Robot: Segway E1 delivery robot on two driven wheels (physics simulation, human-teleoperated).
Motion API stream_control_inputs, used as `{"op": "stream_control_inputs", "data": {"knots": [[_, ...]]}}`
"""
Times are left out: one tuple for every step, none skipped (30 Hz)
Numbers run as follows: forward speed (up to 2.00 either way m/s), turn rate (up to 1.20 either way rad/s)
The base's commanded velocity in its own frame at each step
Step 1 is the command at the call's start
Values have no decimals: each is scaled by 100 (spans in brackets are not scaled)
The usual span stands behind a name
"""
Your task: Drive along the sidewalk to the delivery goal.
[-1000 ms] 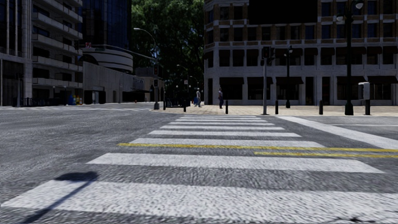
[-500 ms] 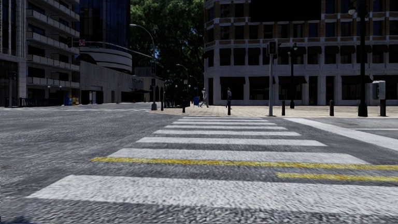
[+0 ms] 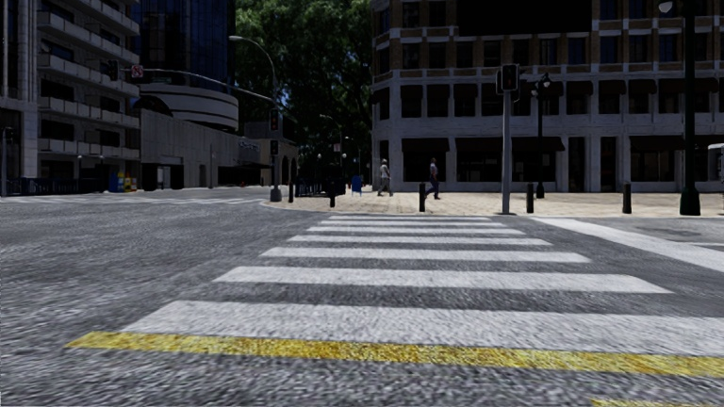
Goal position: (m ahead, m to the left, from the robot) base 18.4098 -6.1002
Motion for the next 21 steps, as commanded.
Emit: {"op": "stream_control_inputs", "data": {"knots": [[171, 0], [170, 0], [170, 0], [170, 0], [170, 0], [170, 0], [170, 0], [170, 0], [170, 0], [170, 0], [170, 0], [170, 0], [170, 0], [170, 0], [170, 0], [170, 0], [170, 0], [170, 0], [170, 0], [170, 0], [170, 0]]}}
